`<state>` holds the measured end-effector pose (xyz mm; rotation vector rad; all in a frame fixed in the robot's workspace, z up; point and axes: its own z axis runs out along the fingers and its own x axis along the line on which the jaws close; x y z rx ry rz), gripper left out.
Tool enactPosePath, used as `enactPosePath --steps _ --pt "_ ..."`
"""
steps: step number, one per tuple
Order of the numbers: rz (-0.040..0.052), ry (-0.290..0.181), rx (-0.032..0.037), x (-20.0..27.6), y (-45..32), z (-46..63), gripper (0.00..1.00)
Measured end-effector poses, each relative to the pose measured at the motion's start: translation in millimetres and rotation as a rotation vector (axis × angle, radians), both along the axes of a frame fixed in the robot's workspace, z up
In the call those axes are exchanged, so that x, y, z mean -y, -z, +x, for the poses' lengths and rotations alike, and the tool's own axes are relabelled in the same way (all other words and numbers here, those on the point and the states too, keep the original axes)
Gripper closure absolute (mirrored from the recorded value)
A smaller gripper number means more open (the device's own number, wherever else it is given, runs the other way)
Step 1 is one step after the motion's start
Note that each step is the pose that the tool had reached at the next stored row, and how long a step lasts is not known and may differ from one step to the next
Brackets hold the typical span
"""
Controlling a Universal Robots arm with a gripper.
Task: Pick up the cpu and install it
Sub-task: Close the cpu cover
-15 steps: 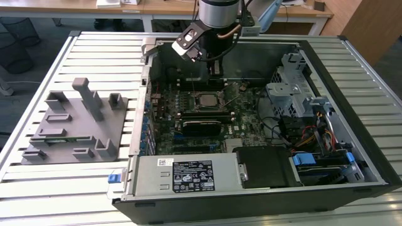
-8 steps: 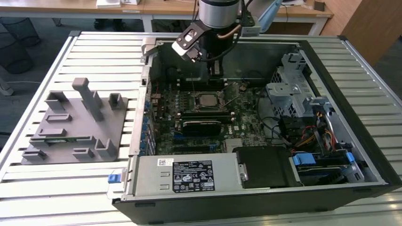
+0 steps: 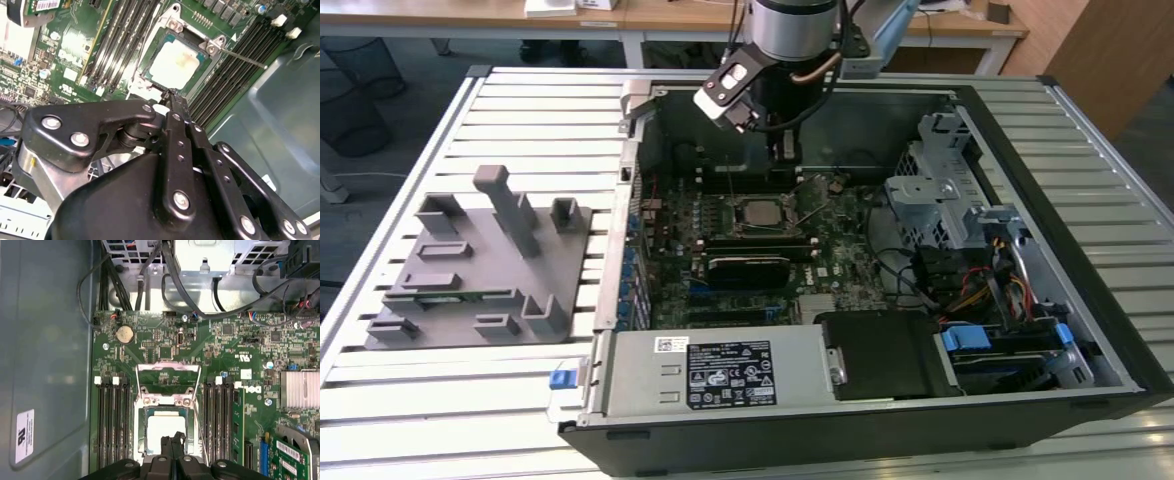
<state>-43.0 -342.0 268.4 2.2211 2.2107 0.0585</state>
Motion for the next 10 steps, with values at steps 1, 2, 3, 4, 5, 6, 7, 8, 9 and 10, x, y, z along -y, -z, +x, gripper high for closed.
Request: enactPosePath --steps 1,2,3,4,5,6,7,8,9,10 --pt "0.0002 0.0 -0.0005 0.0 0.0 2.1 0.89" --pt "0.0002 0.0 -0.001 0.0 0.0 4.0 0.89" --pt "0.0002 0.0 -0.0013 0.1 0.0 5.5 0.89" --pt "0.0003 0.0 -0.0015 0.1 0.0 7.1 0.89" --pt "0.0002 0.0 -0.0017 0.1 0.0 8.6 0.89" --pt "0.0002 0.0 -0.0019 0.0 0.0 10.1 0.89" --pt "0.0003 0.0 -0.002 0.1 0.0 11.2 0.89" --pt "0.0002 0.0 -0.0021 0.1 0.0 12.2 0.89" --pt "0.0003 0.0 -0.0021 0.1 0.0 12.9 0.89" --pt "0.0003 0.0 -0.0022 0.1 0.0 13.4 0.89"
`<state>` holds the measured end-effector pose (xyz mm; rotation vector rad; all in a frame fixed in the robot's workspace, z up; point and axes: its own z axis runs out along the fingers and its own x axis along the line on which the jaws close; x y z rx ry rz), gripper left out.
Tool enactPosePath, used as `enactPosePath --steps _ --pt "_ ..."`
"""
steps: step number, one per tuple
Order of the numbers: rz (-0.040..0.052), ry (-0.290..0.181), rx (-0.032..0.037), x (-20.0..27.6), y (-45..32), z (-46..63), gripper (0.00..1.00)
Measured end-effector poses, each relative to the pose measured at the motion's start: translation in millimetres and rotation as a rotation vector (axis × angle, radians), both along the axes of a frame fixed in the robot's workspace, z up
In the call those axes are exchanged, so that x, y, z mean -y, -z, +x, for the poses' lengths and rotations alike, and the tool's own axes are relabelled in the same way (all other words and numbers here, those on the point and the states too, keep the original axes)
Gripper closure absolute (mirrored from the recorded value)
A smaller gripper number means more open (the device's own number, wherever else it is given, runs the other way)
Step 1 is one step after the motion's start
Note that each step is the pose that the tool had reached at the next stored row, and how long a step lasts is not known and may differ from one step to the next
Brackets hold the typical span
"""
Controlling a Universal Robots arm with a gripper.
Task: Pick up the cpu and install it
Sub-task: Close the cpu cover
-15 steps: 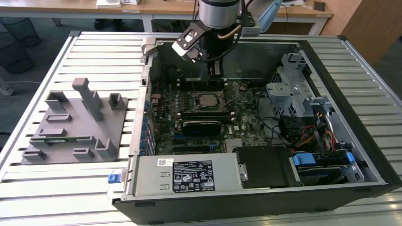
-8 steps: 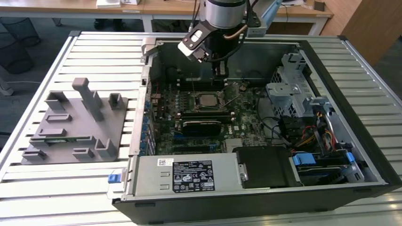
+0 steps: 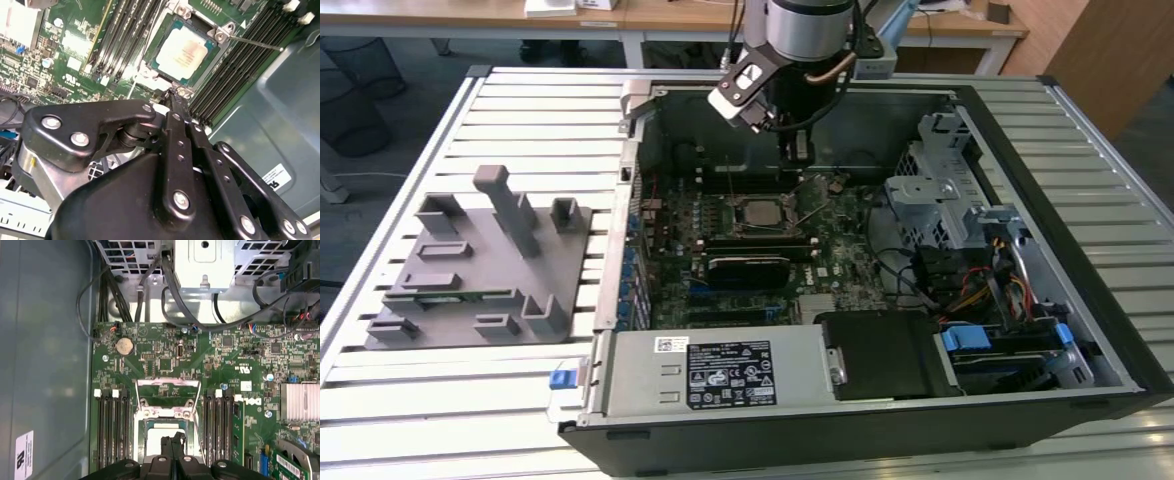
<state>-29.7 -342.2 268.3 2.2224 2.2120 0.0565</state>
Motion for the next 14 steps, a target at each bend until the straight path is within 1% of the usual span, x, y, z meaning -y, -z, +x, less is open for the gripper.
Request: enactPosePath --steps 4,7,10,14 --pt "0.0 0.0 -0.0003 0.0 0.0 3.1 0.89" --pt "-0.0001 0.0 -0.0008 0.0 0.0 8.5 0.89" --pt "-0.0002 0.0 -0.0028 0.4 -0.2 9.8 0.89" --pt "-0.0001 0.0 -0.004 5.7 -0.2 9.8 0.89"
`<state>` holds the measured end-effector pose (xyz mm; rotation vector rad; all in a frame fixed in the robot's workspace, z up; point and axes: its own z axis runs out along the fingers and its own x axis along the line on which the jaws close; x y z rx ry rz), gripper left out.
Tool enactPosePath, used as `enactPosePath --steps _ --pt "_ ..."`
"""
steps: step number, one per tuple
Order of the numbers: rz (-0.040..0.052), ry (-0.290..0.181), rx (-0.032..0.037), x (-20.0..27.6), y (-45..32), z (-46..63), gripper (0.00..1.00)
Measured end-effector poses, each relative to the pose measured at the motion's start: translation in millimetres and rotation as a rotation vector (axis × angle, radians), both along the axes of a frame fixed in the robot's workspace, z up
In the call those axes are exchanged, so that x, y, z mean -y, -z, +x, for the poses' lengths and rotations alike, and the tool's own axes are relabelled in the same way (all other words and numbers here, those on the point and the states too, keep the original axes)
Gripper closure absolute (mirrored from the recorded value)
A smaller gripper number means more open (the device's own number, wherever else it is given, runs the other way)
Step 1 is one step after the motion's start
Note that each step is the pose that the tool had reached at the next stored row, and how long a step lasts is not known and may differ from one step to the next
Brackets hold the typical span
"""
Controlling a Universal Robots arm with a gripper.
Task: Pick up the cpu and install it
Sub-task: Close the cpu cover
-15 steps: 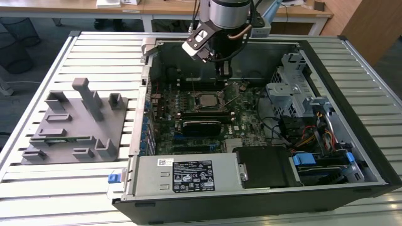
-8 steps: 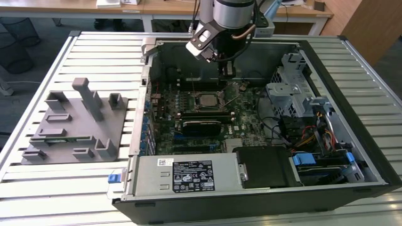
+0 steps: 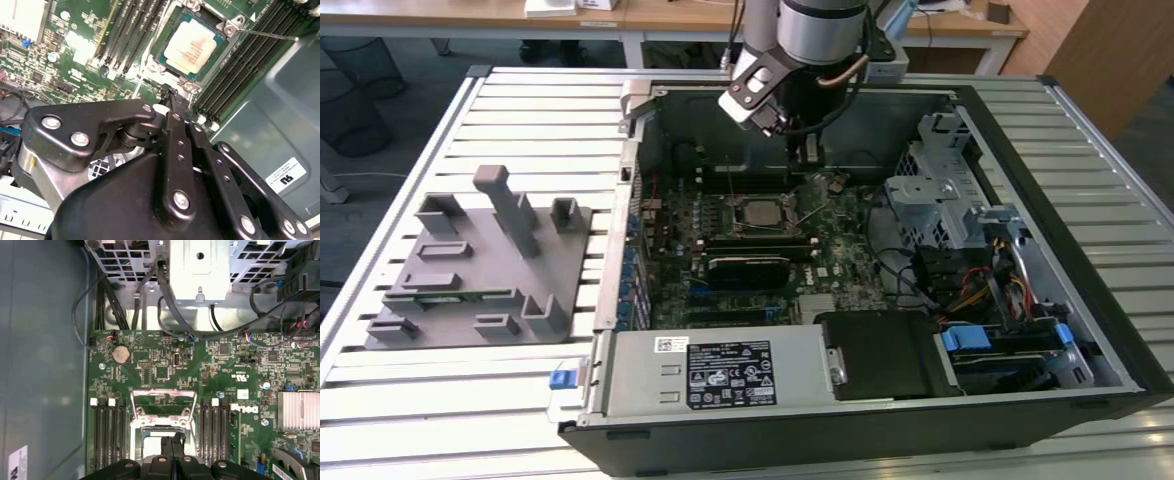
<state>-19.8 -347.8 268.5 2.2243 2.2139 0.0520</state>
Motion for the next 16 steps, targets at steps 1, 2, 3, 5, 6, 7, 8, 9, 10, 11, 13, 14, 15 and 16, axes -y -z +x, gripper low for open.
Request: enactPosePath --steps 1,2,3,5,6,7,8,9,10,11,13,14,15,16 --pt "0.0001 0.0 -0.0007 0.7 0.0 0.1 0.89" --pt "0.0003 0.0 -0.0028 1.0 0.1 0.6 0.89" --pt "0.0003 0.0 -0.0063 1.0 0.0 1.9 0.89" --pt "0.0003 0.0 -0.0187 1.1 0.0 7.6 0.89" --pt "0.0002 0.0 -0.025 1.1 0.0 11.0 0.89" --pt "0.0002 0.0 -0.0295 1.1 0.0 13.9 0.89" --pt "0.0001 -0.001 -0.0313 1.1 0.0 15.6 0.89" --pt "0.0002 -0.004 -0.0315 1.1 0.0 16.1 0.89" --pt "0.0014 -0.012 -0.0315 1.1 0.2 16.4 0.89" --pt "0.0026 -0.024 -0.0314 1.1 0.3 16.5 0.89" --pt "0.0045 -0.052 -0.0314 1.1 0.6 16.5 0.89" --pt "0.0054 -0.066 -0.0314 1.1 0.8 16.5 0.89" --pt "0.006 -0.074 -0.0313 1.1 1.1 16.6 0.89" --pt "0.006 -0.075 -0.0314 1.1 1.5 16.7 0.89"
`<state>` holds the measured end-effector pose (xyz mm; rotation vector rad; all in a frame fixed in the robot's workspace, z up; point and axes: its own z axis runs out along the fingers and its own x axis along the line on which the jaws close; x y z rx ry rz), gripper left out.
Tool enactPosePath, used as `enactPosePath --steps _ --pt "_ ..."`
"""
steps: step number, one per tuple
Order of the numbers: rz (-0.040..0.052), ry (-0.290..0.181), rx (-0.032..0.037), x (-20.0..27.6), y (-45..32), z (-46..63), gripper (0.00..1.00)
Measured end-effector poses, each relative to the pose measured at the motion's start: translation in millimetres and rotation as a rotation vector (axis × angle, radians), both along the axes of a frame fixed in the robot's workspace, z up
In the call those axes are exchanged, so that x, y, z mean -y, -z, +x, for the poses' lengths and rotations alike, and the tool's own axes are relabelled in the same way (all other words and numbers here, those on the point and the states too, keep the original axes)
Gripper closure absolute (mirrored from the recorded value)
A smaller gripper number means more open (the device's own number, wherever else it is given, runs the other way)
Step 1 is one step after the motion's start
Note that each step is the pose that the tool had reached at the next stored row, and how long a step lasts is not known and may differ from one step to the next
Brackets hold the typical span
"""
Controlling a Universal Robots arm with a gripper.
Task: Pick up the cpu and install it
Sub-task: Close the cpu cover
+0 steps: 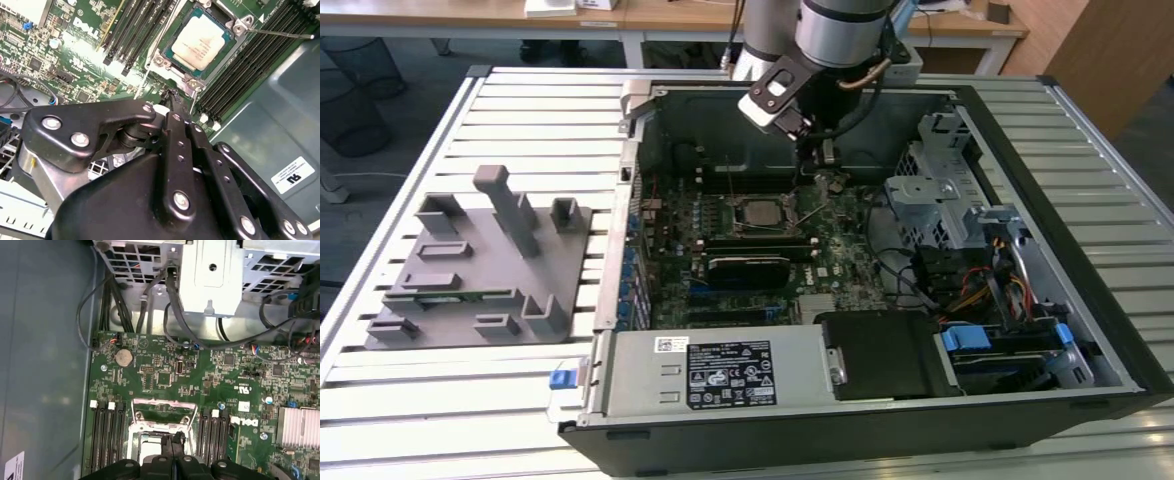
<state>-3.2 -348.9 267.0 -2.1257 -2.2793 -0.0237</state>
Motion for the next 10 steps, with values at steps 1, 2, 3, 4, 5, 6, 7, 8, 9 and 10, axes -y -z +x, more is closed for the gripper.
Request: enactPosePath --steps 1,2,3,4,5,6,7,8,9,10 --pt "-0.0003 0.0 -0.0002 0.0 0.1 0.0 0.89" --pt "-0.0003 -0.001 -0.0002 0.0 0.4 0.2 0.89" --pt "-0.0001 -0.002 -0.0002 -0.1 0.6 1.1 0.89" --pt "0.0 -0.004 -0.0001 -0.3 0.9 2.7 0.89" --pt "0.0 -0.005 -0.0002 -0.4 1.3 4.5 0.89" --pt "0.0 -0.006 -0.0002 -0.6 1.7 6.5 0.89" --pt "0.0 -0.007 -0.0002 -0.9 2.1 8.3 0.89" --pt "0.0001 -0.007 -0.0001 -1.5 2.3 10.1 0.89" --pt "0.0 -0.007 -0.0001 -2.5 2.5 12.0 0.89" --pt "0.0 -0.007 -0.0002 -3.6 2.6 13.7 0.89"
